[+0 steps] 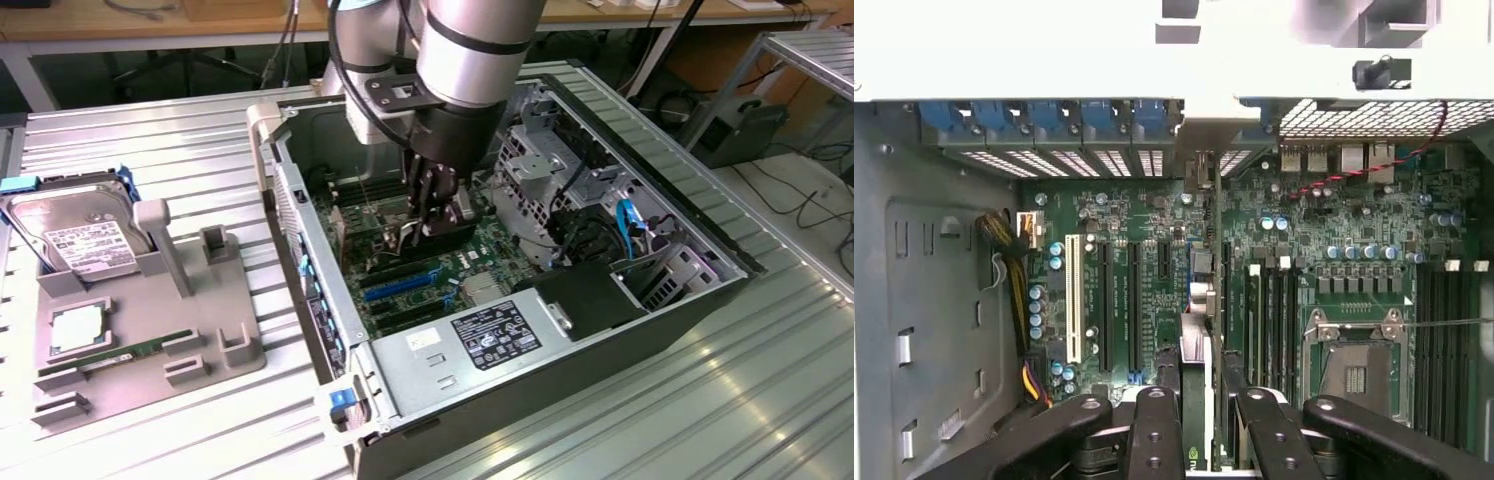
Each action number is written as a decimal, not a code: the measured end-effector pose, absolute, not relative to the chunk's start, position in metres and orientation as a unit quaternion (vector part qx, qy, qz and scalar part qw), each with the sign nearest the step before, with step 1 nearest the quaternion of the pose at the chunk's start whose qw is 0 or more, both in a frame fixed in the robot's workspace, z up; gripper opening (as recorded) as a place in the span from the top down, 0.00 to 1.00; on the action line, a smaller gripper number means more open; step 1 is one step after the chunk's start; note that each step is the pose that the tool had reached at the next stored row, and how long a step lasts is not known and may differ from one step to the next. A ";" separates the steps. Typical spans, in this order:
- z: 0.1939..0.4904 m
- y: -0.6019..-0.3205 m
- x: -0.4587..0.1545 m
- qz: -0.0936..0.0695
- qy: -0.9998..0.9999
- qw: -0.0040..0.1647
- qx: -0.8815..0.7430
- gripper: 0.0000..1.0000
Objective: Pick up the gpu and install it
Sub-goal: 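Insert the gpu into the slot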
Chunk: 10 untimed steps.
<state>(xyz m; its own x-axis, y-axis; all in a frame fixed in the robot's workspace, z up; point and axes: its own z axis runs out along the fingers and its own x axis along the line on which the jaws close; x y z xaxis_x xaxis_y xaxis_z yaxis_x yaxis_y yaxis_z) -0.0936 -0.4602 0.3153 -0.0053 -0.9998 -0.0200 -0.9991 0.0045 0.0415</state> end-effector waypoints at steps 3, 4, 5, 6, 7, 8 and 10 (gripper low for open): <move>0.311 -0.461 -0.095 -0.020 -0.709 0.006 0.705 0.74; 0.310 -0.461 -0.095 -0.020 -0.709 0.006 0.705 0.74; 0.307 -0.461 -0.096 -0.020 -0.709 0.006 0.705 0.74; 0.306 -0.461 -0.096 -0.020 -0.709 0.005 0.705 0.74; 0.303 -0.461 -0.097 -0.020 -0.709 0.005 0.705 0.74; 0.301 -0.461 -0.098 -0.020 -0.709 0.005 0.705 0.74; 0.297 -0.461 -0.099 -0.020 -0.709 0.005 0.705 0.74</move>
